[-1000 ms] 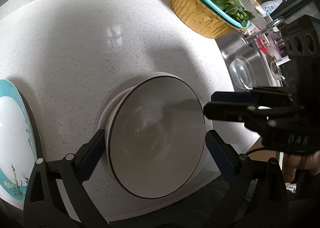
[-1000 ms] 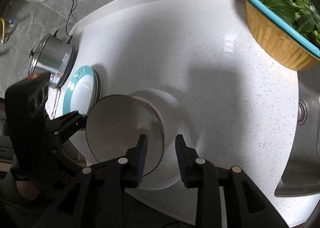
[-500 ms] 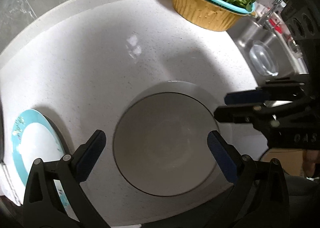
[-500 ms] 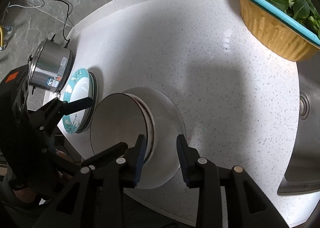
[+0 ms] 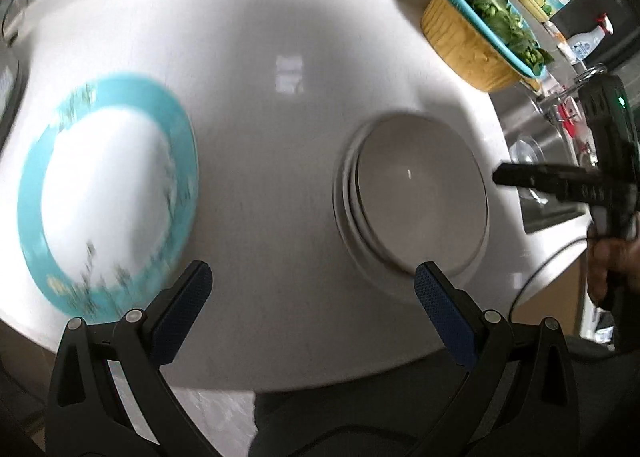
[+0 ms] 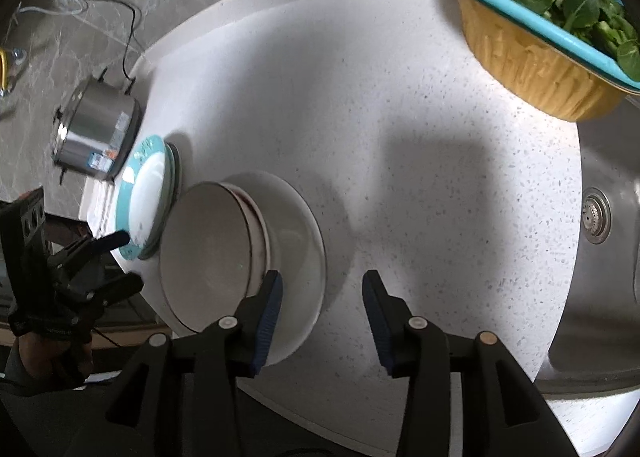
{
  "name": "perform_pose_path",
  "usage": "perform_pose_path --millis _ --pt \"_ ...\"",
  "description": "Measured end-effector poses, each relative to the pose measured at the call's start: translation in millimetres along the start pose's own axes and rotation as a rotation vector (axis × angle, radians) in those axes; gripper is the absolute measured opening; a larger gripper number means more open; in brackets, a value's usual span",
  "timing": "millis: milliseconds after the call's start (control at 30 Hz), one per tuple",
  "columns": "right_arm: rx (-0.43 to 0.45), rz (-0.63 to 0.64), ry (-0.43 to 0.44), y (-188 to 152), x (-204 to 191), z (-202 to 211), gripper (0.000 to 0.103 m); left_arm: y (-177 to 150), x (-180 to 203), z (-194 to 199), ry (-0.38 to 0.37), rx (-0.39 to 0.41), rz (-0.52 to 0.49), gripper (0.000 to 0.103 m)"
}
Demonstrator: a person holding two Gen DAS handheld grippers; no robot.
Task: Organize plates and bowls
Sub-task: 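Close the left tool on the bowl stack rim while the right tool grips it too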
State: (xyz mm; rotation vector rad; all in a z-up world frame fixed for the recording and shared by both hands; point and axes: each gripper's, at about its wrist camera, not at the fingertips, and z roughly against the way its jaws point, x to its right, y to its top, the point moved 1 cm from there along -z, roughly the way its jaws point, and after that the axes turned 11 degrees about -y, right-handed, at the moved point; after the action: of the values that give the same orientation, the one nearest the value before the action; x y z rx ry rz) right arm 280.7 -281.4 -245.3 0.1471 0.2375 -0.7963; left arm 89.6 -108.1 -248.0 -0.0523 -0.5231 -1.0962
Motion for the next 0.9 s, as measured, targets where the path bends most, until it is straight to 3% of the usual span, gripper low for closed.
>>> perform_pose_path --millis 133,267,400,733,900 --pt "-0.022 0.026 -0.015 3 -4 -6 0.045 -21 2 -8 -0.039 -0.009 0.016 0.102" --pt "-0.044 0.071 -0.025 5 -11 -14 0.045 -29 5 -16 0.004 0.007 0.031 0.101" --pt "-0.055 0.096 -0.035 5 -16 -19 0.045 -33 -5 -32 0.025 -0.002 0.112 0.101" --pt "-0.069 0.094 -0.042 9 -18 -29 0.045 -28 -15 -59 0.012 -0.017 0.185 0.102" --pt "-0.072 0.09 -0.041 11 -21 -36 0.045 -7 -13 -80 0.029 -0.055 0.184 0.103"
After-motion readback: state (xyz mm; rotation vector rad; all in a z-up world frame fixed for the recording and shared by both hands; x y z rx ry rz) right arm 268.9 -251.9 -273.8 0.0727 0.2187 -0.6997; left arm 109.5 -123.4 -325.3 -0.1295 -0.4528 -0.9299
